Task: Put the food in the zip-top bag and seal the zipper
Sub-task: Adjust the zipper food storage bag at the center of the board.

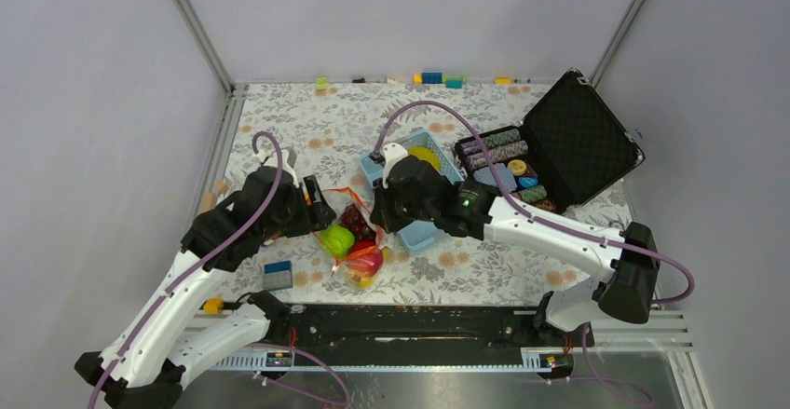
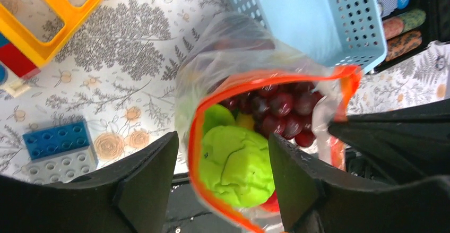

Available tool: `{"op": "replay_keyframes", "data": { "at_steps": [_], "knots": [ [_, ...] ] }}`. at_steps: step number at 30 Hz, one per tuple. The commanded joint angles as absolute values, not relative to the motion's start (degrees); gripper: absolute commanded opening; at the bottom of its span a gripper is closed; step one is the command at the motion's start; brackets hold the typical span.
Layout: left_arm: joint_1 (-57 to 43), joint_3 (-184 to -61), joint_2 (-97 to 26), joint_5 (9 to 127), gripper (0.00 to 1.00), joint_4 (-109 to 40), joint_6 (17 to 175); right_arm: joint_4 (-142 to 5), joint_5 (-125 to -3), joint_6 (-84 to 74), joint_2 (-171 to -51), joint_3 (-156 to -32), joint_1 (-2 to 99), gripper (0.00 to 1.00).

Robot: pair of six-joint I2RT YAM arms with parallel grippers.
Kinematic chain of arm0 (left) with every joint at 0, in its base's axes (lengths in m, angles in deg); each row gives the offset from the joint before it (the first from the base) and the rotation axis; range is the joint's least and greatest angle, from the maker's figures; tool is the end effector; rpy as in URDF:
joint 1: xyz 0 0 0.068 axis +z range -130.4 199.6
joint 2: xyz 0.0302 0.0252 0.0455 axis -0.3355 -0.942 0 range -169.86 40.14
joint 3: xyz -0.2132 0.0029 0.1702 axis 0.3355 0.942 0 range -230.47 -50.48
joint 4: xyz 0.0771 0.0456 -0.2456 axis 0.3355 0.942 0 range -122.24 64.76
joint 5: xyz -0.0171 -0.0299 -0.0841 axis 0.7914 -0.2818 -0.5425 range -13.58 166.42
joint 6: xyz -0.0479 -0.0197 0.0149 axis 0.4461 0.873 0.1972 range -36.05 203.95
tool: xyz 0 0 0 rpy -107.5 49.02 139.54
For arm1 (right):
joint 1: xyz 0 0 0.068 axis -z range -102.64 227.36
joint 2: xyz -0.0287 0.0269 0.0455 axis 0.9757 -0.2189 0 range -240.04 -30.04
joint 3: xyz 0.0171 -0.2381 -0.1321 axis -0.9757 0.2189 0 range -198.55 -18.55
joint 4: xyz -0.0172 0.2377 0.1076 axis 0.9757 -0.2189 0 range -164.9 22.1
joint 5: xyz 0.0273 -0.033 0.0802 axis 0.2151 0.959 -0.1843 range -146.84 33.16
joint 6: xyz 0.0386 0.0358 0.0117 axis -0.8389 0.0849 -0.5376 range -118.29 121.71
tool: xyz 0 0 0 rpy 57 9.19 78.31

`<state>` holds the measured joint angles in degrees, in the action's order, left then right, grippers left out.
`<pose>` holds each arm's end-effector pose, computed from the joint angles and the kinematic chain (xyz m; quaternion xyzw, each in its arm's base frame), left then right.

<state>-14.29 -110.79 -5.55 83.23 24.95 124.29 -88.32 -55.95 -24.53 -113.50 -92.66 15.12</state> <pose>0.1169 -0.0735 0.3484 -0.0752 0.9111 -0.1990 0.3529 0.1573 0.2977 0.3408 -0.2636 0.8239 0.3452 0.3640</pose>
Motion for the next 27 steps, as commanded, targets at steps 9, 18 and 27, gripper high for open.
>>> {"op": "replay_keyframes", "data": {
  "at_steps": [9,18,27],
  "knots": [
    [-14.3,-112.9,-3.4,84.0,0.62,33.5,125.4,-88.2,-52.7,-24.6,-110.7,-95.8,14.8,0.0],
    [-14.3,-112.9,-6.2,80.4,0.56,27.9,127.0,-82.0,-57.4,-24.1,-108.0,-92.3,14.7,0.0],
    [-14.3,-118.4,-8.9,77.3,0.0,29.8,125.3,-81.8,-54.3,-25.8,-107.7,-94.1,14.6,0.0]
  ]
}}
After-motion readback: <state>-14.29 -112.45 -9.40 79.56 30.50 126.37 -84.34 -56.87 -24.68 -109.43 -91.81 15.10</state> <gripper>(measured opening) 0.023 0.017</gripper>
